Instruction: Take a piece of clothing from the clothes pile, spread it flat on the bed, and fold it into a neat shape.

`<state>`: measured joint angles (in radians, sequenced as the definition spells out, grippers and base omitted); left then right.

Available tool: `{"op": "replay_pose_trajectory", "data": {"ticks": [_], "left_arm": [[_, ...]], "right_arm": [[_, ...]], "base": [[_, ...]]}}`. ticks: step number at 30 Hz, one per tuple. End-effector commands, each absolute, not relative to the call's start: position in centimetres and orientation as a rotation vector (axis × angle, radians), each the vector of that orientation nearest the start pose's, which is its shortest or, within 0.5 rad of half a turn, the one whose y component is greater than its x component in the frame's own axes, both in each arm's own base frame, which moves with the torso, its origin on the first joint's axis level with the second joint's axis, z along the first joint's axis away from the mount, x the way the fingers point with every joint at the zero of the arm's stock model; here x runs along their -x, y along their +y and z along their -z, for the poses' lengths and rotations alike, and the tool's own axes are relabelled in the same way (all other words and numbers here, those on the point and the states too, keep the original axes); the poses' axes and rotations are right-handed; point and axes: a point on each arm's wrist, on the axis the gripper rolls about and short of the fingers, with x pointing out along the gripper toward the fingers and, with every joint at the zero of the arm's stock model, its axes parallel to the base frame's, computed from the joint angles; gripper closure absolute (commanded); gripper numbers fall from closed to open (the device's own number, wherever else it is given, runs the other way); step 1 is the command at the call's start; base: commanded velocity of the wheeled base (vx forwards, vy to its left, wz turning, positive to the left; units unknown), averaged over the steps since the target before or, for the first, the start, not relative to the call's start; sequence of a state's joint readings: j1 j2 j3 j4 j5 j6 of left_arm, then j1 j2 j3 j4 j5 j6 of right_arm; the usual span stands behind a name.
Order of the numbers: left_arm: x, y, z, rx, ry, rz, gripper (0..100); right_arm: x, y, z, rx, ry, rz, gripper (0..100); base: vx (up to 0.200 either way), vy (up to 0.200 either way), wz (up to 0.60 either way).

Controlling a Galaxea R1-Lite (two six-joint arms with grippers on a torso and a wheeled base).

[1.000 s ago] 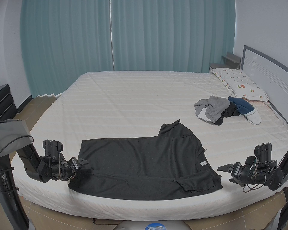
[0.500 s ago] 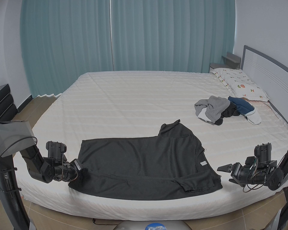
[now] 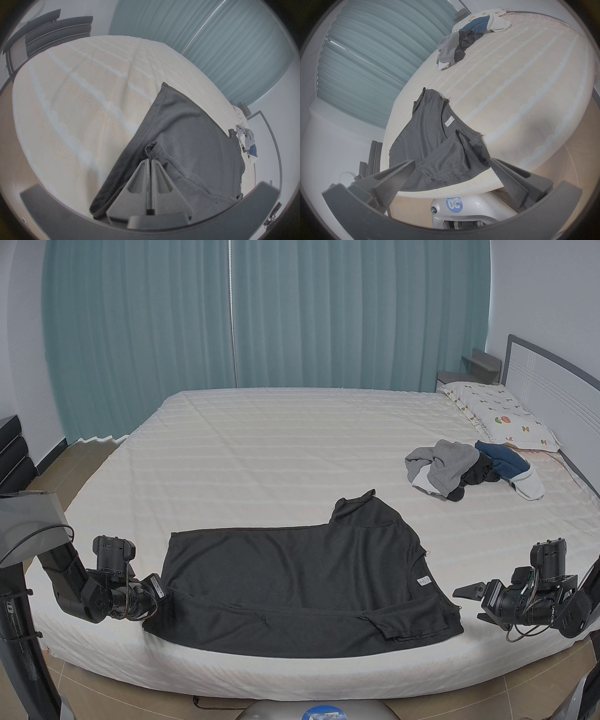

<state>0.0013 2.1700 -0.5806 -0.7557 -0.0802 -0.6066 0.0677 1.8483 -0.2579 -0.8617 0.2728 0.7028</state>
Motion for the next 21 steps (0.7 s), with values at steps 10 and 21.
{"op": "replay_pose_trajectory", "data": {"ticks": [10,21], "left_arm": [[-30.3,0.1,0.1,0.517,0.818,-0.212,0],[-30.8,0.6,-1.7,0.564,0.754,-0.174,0]], "right_arm": [[-22.9,2.2,-4.4,-0.739,0.817,-0.056,0],[-23.0,2.2,-4.4,-0.739,0.818,-0.055,0]], "base": [[0.0,0.0,0.0],[0.0,0.0,0.0]]}}
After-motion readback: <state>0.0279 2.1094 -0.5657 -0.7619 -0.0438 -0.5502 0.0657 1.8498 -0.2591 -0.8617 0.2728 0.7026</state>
